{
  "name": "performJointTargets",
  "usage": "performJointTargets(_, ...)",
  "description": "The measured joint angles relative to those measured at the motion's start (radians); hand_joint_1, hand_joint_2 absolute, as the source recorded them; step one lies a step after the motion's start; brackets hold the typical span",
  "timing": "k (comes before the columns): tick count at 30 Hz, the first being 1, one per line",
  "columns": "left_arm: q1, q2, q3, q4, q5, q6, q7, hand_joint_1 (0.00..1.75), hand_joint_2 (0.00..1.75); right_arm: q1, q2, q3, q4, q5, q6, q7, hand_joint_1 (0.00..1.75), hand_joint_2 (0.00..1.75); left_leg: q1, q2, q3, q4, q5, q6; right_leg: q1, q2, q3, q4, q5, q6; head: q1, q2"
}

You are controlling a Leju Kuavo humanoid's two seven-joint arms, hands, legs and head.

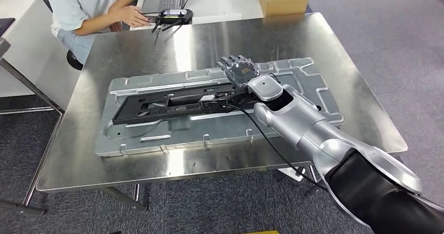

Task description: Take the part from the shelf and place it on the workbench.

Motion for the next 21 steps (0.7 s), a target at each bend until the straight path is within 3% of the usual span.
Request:
performJointTargets(3, -0.001, 0.0, 0.0, 0.0, 0.0, -0.006, 0.003, 0.0, 0.0, -0.002, -0.001, 0.0, 0.0, 0.003, 0.004, 0.003, 0.0, 0.0, 0.003, 0.001, -0.041, 0.165, -0.124, -0.009, 0.003, -0.001, -0.023, -0.001, 0.02, -0.009, -0.005, 0.0)
performJointTargets(4, -0.001, 0.0, 0.0, 0.0, 0.0, -0.009, 0.004, 0.0, 0.0, -0.002, -0.002, 0.0, 0.0, 0.004, 0.005, 0.005, 0.0, 0.0, 0.002, 0.001, -0.041, 0.197, -0.144, -0.007, 0.006, -0.001, -0.032, -0.001, 0.028, -0.01, -0.005, 0.0)
performJointTargets(5, -0.001, 0.0, 0.0, 0.0, 0.0, -0.011, 0.006, 0.0, 0.0, -0.002, -0.003, 0.0, 0.0, 0.004, 0.006, 0.006, 0.0, 0.0, 0.0, 0.001, -0.024, 0.197, -0.147, -0.002, 0.01, -0.001, -0.042, -0.001, 0.036, -0.011, -0.005, 0.0)
performJointTargets(6, -0.002, 0.0, 0.0, 0.0, -0.001, -0.012, 0.008, 0.0, 0.0, -0.002, -0.004, 0.0, 0.0, 0.005, 0.007, 0.007, 0.0, 0.0, -0.005, 0.001, 0.012, 0.159, -0.134, 0.007, 0.014, -0.001, -0.05, -0.001, 0.043, -0.012, -0.005, 0.0)
performJointTargets(8, -0.004, 0.002, 0.0, 0.0, -0.001, -0.014, 0.011, 0.0, 0.0, -0.004, -0.007, 0.0, 0.0, 0.007, 0.007, 0.008, 0.0, 0.0, -0.019, 0.003, 0.111, 0.025, -0.1, 0.037, 0.021, -0.001, -0.062, -0.003, 0.06, -0.013, -0.004, 0.0)
performJointTargets(10, -0.008, 0.005, 0.0, -0.001, -0.002, -0.015, 0.013, 0.0, 0.0, -0.008, -0.011, 0.0, -0.001, 0.008, 0.007, 0.008, 0.0, 0.0, -0.033, 0.009, 0.161, -0.063, -0.081, 0.064, 0.019, -0.004, -0.065, -0.013, 0.077, -0.006, -0.003, 0.0)
performJointTargets(13, -0.01, 0.006, 0.0, -0.001, -0.002, -0.017, 0.013, 0.0, 0.0, -0.01, -0.014, 0.0, 0.0, 0.01, 0.008, 0.008, 0.0, 0.0, -0.036, 0.013, 0.158, -0.095, -0.046, 0.076, 0.014, -0.007, -0.063, -0.038, 0.105, 0.009, -0.009, 0.0)
performJointTargets(14, -0.009, 0.006, 0.0, -0.001, -0.002, -0.018, 0.014, 0.0, 0.0, -0.011, -0.016, 0.0, 0.0, 0.011, 0.008, 0.008, 0.0, 0.0, -0.032, 0.015, 0.158, -0.11, -0.027, 0.075, 0.015, -0.007, -0.065, -0.038, 0.094, 0.014, -0.008, 0.0)
performJointTargets(15, -0.008, 0.006, 0.0, -0.001, -0.002, -0.02, 0.014, 0.0, 0.0, -0.011, -0.018, 0.0, 0.0, 0.013, 0.01, 0.008, 0.0, 0.0, -0.028, 0.017, 0.154, -0.124, -0.007, 0.076, 0.015, -0.006, -0.071, -0.021, 0.064, 0.019, -0.007, 0.0)
performJointTargets(16, -0.008, 0.007, 0.0, -0.001, -0.002, -0.021, 0.014, 0.0, 0.0, -0.012, -0.021, 0.0, 0.0, 0.014, 0.011, 0.008, 0.0, 0.0, -0.023, 0.019, 0.147, -0.132, 0.01, 0.074, 0.013, -0.005, -0.082, 0.018, 0.015, 0.024, -0.004, 0.0)
performJointTargets(18, -0.007, 0.007, 0.0, -0.001, -0.002, -0.023, 0.014, 0.0, 0.0, -0.011, -0.026, 0.0, 0.0, 0.018, 0.014, 0.008, 0.0, 0.0, -0.019, 0.02, 0.118, -0.131, 0.033, 0.072, 0.005, -0.005, -0.103, 0.134, -0.079, 0.038, -0.001, 0.0)
performJointTargets(19, -0.007, 0.007, 0.0, -0.001, -0.002, -0.024, 0.014, 0.0, 0.0, -0.009, -0.028, 0.0, 0.001, 0.02, 0.016, 0.008, 0.0, 0.0, -0.016, 0.02, 0.1, -0.126, 0.042, 0.067, 0.0, -0.005, -0.106, 0.184, -0.096, 0.045, 0.0, 0.0)
performJointTargets(21, -0.007, 0.007, 0.0, -0.001, -0.003, -0.026, 0.014, 0.0, 0.0, -0.006, -0.03, 0.0, 0.001, 0.025, 0.022, 0.008, 0.0, 0.0, -0.009, 0.02, 0.062, -0.108, 0.057, 0.056, -0.011, -0.006, -0.074, 0.207, -0.068, 0.062, 0.001, 0.0)
